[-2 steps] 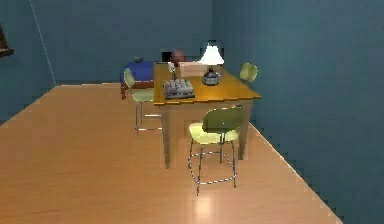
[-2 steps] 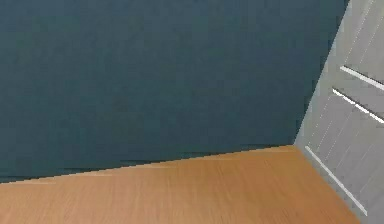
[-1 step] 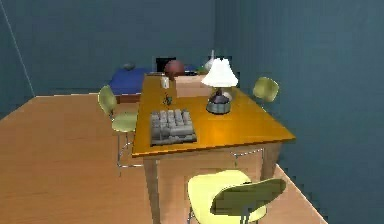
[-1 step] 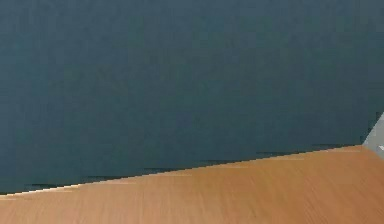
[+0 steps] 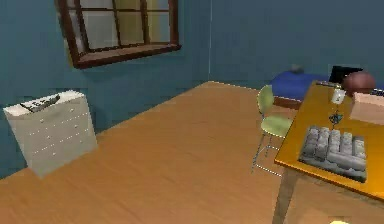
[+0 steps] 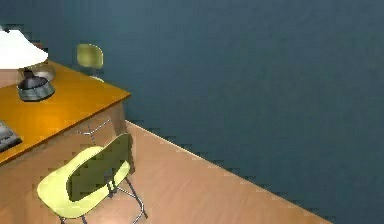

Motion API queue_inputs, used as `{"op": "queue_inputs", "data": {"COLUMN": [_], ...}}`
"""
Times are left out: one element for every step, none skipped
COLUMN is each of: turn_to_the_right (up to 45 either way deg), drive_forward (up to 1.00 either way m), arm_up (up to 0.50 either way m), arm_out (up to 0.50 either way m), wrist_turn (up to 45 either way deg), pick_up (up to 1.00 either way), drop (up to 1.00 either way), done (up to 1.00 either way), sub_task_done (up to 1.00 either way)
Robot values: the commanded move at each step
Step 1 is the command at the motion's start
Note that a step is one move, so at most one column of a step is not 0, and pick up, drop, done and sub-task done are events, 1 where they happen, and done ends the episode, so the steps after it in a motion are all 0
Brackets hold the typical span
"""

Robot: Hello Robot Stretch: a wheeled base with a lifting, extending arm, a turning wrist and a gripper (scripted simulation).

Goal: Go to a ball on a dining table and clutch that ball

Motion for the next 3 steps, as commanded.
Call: {"op": "queue_inputs", "data": {"turn_to_the_right": [-45.0, -6.0, 0.0], "drive_forward": [0.0, 0.0, 0.05], "arm_up": [0.0, 0.0, 0.0], "arm_out": [0.0, 0.0, 0.0], "wrist_turn": [0.0, 0.0, 0.0], "pick_up": [0.0, 0.0, 0.0], "drop": [0.0, 0.0, 0.0], "done": [0.0, 0.0, 0.0], "sub_task_done": [0.0, 0.0, 0.0]}}
